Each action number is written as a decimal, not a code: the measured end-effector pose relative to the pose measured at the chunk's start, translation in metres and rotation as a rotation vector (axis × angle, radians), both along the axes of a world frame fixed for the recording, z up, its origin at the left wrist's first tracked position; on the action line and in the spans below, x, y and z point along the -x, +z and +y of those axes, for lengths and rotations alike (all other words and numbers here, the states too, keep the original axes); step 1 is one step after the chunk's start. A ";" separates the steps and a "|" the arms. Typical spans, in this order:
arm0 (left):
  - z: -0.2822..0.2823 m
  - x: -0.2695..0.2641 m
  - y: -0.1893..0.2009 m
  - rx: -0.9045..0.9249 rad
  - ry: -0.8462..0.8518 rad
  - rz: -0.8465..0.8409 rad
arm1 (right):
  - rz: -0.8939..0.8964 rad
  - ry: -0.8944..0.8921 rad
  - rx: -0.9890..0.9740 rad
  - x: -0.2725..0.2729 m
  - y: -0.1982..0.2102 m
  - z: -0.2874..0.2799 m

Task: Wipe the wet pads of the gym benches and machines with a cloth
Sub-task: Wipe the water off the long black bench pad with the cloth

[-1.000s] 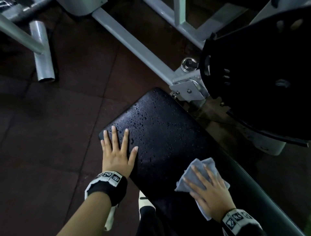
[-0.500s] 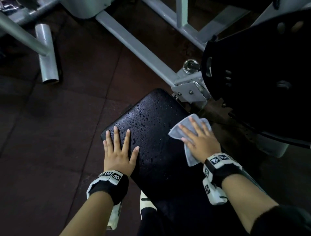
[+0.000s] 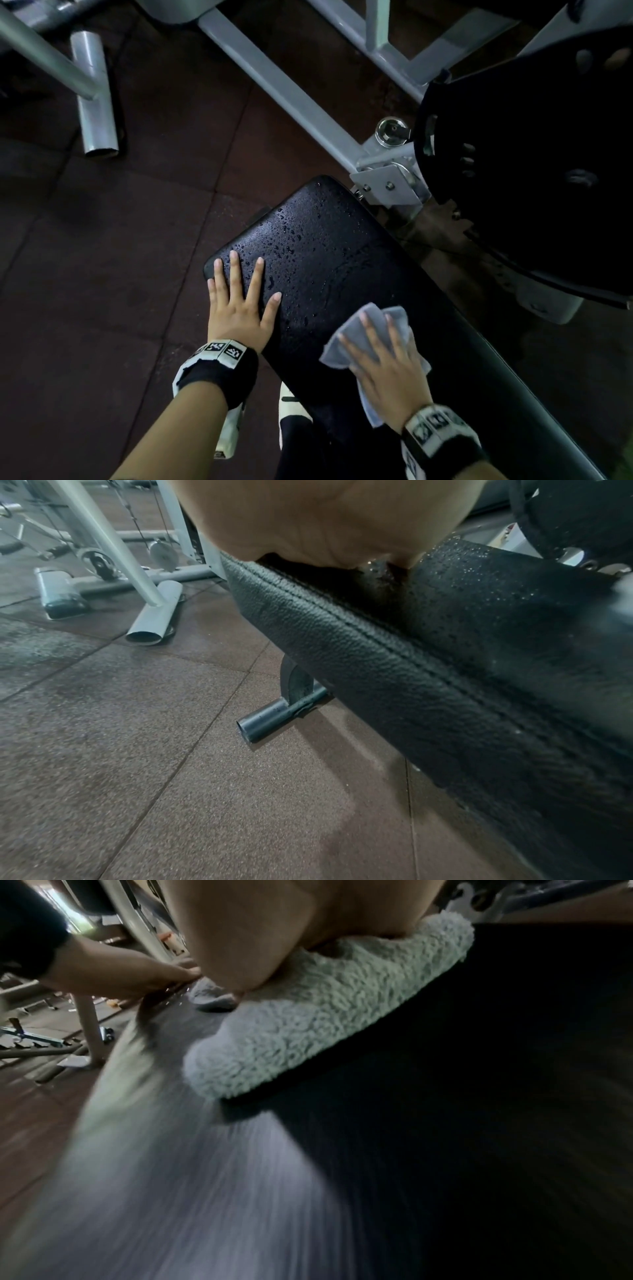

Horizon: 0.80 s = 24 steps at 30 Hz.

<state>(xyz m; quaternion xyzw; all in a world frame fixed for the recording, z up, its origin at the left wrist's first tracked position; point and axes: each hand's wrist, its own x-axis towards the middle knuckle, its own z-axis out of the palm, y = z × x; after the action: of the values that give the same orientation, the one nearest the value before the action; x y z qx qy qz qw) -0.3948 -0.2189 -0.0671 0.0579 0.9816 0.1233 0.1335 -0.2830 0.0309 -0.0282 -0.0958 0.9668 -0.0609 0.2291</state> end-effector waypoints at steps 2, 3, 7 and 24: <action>0.000 0.000 0.000 0.001 -0.010 0.005 | 0.087 0.007 0.037 0.032 -0.008 -0.002; 0.000 0.001 0.000 0.002 -0.013 0.010 | 0.114 0.008 0.028 0.050 -0.012 0.001; -0.001 0.000 -0.001 0.005 -0.011 0.007 | 0.117 -0.073 -0.029 0.096 -0.018 0.037; -0.001 -0.001 -0.002 -0.019 0.016 0.009 | 0.196 0.053 0.072 0.040 -0.015 -0.006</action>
<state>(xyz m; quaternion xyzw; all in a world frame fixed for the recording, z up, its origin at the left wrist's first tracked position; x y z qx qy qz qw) -0.3935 -0.2201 -0.0692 0.0521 0.9814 0.1336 0.1277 -0.3233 0.0254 -0.0433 -0.1349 0.9788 -0.0801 0.1313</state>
